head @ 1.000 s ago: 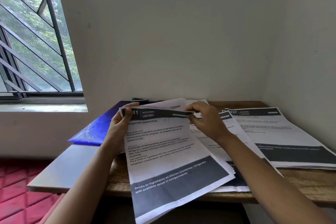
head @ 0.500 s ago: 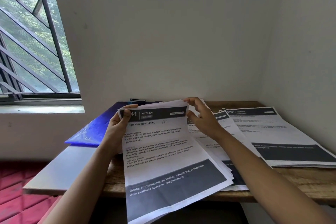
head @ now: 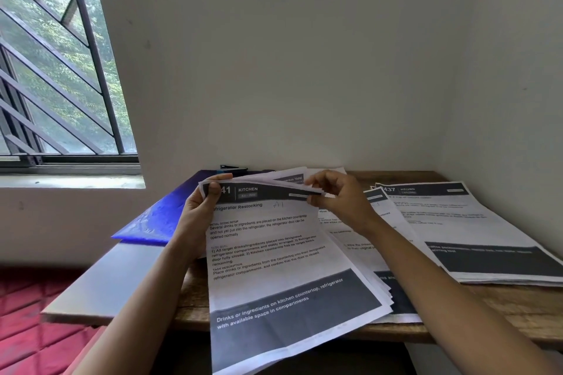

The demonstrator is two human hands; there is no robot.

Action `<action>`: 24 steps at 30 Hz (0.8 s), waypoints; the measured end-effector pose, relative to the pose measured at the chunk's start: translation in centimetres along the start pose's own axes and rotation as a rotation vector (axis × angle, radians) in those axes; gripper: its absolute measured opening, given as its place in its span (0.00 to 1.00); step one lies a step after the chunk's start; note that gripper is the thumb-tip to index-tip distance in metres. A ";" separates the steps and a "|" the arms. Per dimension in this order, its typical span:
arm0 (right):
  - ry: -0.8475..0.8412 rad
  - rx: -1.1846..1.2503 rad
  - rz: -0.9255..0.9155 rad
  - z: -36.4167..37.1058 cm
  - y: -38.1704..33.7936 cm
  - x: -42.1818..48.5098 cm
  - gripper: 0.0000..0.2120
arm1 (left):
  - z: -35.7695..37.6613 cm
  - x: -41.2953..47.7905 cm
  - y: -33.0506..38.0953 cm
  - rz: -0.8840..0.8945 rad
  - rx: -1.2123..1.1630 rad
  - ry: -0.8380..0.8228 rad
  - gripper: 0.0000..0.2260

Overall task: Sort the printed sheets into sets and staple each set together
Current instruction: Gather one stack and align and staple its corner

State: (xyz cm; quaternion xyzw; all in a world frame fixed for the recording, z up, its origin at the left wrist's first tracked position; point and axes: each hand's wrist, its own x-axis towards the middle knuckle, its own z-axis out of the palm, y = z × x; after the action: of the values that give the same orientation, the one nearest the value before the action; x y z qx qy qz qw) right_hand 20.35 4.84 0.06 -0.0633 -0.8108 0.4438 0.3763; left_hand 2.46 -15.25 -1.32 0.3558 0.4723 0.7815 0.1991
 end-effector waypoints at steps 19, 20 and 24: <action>-0.217 -0.025 -0.112 0.5 -1.5 -1.1 0.09 | 0.1 0.4 -0.1 -0.049 -0.077 0.091 0.10; -0.154 0.009 -0.102 0.4 -1.3 -0.9 0.09 | 0.1 0.4 0.0 -0.052 -0.083 0.090 0.10; 0.035 0.134 0.019 0.2 0.2 0.0 0.11 | -0.1 0.3 0.0 -0.082 -0.113 0.084 0.10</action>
State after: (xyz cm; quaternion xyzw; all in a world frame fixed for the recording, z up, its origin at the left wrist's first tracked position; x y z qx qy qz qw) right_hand 20.16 4.84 -0.10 -0.0533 -0.7717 0.4996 0.3899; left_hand 2.17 -15.11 -1.18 0.2911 0.4494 0.8125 0.2306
